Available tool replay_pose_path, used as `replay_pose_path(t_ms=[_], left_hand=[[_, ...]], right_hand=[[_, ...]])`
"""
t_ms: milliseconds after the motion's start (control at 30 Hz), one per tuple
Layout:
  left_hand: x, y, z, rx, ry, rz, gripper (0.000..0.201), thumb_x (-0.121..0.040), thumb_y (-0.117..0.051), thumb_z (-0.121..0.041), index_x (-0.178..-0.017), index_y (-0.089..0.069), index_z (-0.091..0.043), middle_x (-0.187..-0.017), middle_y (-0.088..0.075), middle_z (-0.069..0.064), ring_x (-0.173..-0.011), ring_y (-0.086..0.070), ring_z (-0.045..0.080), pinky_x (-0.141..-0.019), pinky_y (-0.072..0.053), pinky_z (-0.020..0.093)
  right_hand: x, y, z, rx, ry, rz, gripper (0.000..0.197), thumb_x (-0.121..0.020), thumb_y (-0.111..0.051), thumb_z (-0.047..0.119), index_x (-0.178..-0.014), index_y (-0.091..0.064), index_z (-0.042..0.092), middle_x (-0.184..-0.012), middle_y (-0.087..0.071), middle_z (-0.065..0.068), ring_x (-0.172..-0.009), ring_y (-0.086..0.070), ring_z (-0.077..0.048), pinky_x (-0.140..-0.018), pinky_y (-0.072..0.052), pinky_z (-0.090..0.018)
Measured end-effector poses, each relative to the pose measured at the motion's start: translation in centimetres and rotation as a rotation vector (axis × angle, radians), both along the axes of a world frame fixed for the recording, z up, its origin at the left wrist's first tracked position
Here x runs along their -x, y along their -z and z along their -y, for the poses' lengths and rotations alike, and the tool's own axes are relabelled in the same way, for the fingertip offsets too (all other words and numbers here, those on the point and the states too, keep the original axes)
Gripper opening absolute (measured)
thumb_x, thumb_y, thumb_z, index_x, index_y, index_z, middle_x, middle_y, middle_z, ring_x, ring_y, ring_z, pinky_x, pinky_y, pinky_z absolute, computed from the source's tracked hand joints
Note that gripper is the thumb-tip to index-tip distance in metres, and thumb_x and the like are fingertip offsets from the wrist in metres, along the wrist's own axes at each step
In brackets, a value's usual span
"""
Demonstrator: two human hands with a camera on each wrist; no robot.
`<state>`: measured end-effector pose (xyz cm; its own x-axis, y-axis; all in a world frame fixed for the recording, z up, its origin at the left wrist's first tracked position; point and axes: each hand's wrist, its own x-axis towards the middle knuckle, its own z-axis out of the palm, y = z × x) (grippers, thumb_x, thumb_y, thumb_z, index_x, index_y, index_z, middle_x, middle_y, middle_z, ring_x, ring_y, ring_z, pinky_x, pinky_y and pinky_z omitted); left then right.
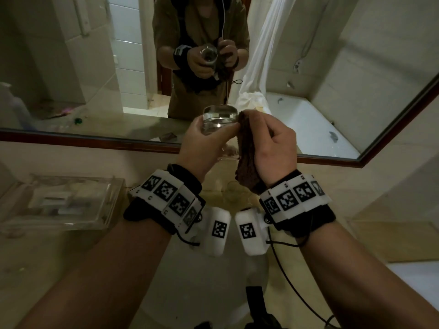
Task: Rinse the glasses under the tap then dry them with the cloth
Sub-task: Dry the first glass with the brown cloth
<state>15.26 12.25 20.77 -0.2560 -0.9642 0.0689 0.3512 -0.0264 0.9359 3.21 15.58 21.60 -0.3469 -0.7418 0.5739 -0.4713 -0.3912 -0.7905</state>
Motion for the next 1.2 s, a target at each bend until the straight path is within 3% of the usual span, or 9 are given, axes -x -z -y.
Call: replay_pose_path(t_ms=[133, 267, 400, 600, 700, 833, 933, 1033, 1200], left_hand=[[0.3, 0.2, -0.5, -0.068, 0.081, -0.092, 0.037, -0.088, -0.067, -0.016, -0.123, -0.055, -0.011, -0.115, -0.067, 0.015, -0.092, -0.067, 0.027, -0.079, -0.057, 0.044], [0.7, 0.5, -0.4, -0.026, 0.015, -0.027, 0.036, -0.085, -0.071, -0.02, -0.118, -0.059, -0.013, -0.11, -0.069, 0.012, -0.087, -0.067, 0.022, -0.079, -0.058, 0.04], [0.7, 0.4, -0.2, -0.023, -0.02, -0.03, 0.039, -0.082, -0.073, -0.022, -0.118, -0.059, -0.015, -0.109, -0.069, 0.011, -0.084, -0.067, 0.022, -0.07, -0.058, 0.034], [1.1, 0.0, -0.8, -0.028, 0.083, -0.115, 0.043, -0.081, -0.072, -0.024, -0.12, -0.057, -0.016, -0.116, -0.067, 0.015, -0.106, -0.066, 0.036, -0.092, -0.051, 0.056], [1.0, 0.2, -0.8, -0.039, 0.043, -0.059, 0.048, -0.087, -0.07, -0.027, -0.129, -0.046, -0.024, -0.115, -0.067, 0.011, -0.101, -0.068, 0.027, -0.085, -0.058, 0.045], [0.9, -0.1, -0.6, -0.03, 0.08, 0.061, 0.036, -0.096, -0.056, -0.033, -0.129, -0.046, -0.025, -0.114, -0.065, 0.004, -0.091, -0.065, 0.015, -0.067, -0.055, 0.025], [0.7, -1.0, -0.6, -0.109, 0.072, 0.021, 0.034, -0.097, -0.052, -0.034, -0.127, -0.053, -0.018, -0.109, -0.066, 0.011, -0.082, -0.065, 0.019, -0.057, -0.055, 0.026], [0.7, -1.5, -0.6, -0.057, 0.038, 0.018, 0.045, -0.085, -0.07, -0.037, -0.124, -0.055, -0.019, -0.116, -0.067, 0.014, -0.087, -0.066, 0.024, -0.065, -0.058, 0.032], [0.7, -1.8, -1.5, 0.004, 0.096, -0.061, 0.037, -0.086, -0.07, -0.016, -0.121, -0.057, -0.014, -0.108, -0.069, 0.01, -0.099, -0.068, 0.031, -0.082, -0.058, 0.049]], right_hand=[[0.6, 0.8, 0.8, -0.076, 0.033, -0.005, 0.031, -0.096, -0.048, 0.027, -0.09, -0.073, 0.009, -0.076, -0.068, 0.001, -0.071, -0.06, -0.009, -0.068, -0.047, -0.025], [0.9, 1.1, 0.8, -0.098, 0.026, -0.015, 0.033, -0.094, -0.05, 0.031, -0.087, -0.073, 0.008, -0.072, -0.068, -0.005, -0.069, -0.062, -0.018, -0.064, -0.051, -0.037], [0.4, 0.3, -0.1, -0.017, 0.015, -0.027, 0.027, -0.095, -0.049, 0.027, -0.097, -0.072, 0.013, -0.081, -0.067, 0.005, -0.074, -0.059, -0.004, -0.068, -0.045, -0.022], [1.3, 0.6, 0.5, -0.095, 0.051, 0.009, 0.034, -0.097, -0.049, 0.027, -0.073, -0.068, 0.012, -0.062, -0.062, -0.003, -0.061, -0.055, -0.014, -0.059, -0.045, -0.032], [1.6, 1.2, 0.7, -0.106, 0.049, 0.002, 0.036, -0.096, -0.049, 0.03, -0.078, -0.069, 0.006, -0.066, -0.065, -0.011, -0.062, -0.058, -0.025, -0.06, -0.049, -0.038], [1.5, 1.3, 0.4, -0.076, 0.086, -0.025, 0.03, -0.096, -0.049, 0.029, -0.085, -0.072, 0.013, -0.069, -0.063, 0.009, -0.066, -0.058, -0.008, -0.064, -0.045, -0.026], [1.1, 0.4, -0.3, -0.017, 0.078, -0.01, 0.027, -0.096, -0.05, 0.025, -0.093, -0.073, 0.011, -0.076, -0.064, 0.01, -0.072, -0.056, -0.001, -0.069, -0.042, -0.019], [0.8, -0.6, -0.7, 0.031, 0.043, -0.005, 0.028, -0.096, -0.049, 0.025, -0.098, -0.072, 0.011, -0.087, -0.069, 0.001, -0.082, -0.061, -0.007, -0.074, -0.047, -0.022], [1.2, -0.3, -0.3, -0.088, 0.038, 0.021, 0.039, -0.098, -0.048, 0.023, -0.063, -0.058, 0.01, -0.059, -0.053, 0.0, -0.058, -0.047, -0.009, -0.057, -0.039, -0.023]])
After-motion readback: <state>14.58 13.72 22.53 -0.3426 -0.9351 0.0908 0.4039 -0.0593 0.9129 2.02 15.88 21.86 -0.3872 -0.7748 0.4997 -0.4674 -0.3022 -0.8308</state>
